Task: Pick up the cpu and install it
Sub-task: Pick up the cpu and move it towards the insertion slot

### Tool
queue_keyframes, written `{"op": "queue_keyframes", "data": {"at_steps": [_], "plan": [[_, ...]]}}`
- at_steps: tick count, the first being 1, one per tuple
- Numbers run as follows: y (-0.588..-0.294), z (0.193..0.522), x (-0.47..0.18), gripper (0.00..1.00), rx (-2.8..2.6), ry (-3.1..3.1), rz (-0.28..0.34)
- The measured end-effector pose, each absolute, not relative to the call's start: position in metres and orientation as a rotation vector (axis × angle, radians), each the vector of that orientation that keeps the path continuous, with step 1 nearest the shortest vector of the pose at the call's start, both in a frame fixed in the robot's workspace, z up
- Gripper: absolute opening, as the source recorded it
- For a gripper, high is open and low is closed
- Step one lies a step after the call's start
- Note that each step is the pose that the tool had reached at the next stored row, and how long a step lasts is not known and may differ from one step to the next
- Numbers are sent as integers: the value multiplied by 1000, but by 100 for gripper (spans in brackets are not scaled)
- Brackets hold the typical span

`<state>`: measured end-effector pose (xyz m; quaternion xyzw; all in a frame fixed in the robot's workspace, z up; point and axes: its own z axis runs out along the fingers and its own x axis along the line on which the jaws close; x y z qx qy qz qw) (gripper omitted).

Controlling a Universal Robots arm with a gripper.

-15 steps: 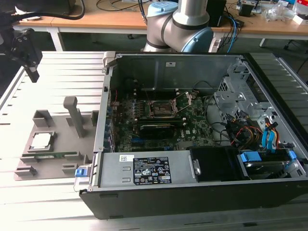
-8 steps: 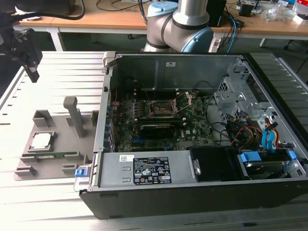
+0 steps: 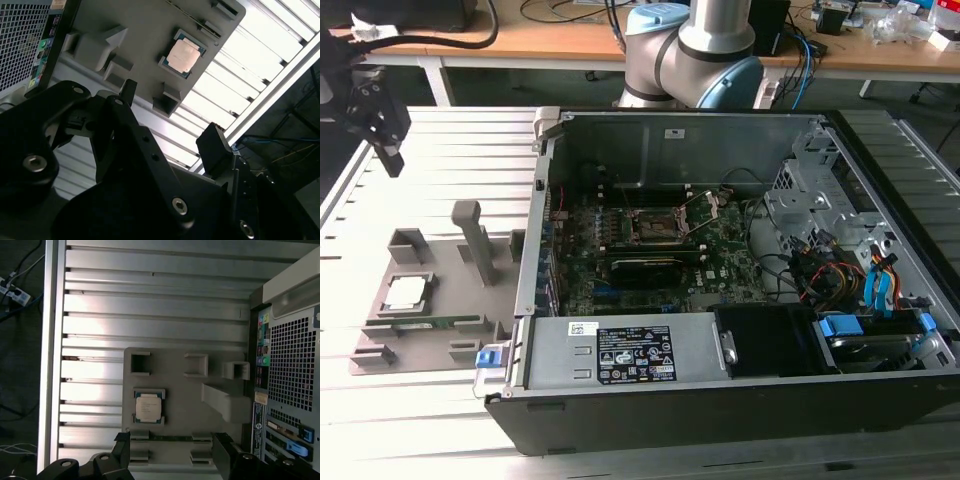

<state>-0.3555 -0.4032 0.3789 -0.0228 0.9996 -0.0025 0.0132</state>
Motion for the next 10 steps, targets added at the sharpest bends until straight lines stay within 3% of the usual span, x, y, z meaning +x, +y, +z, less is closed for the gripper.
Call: {"op": "queue_keyframes", "data": {"at_steps": [10], "plan": [[-403, 367, -356, 76, -71, 3114, -8]]}}
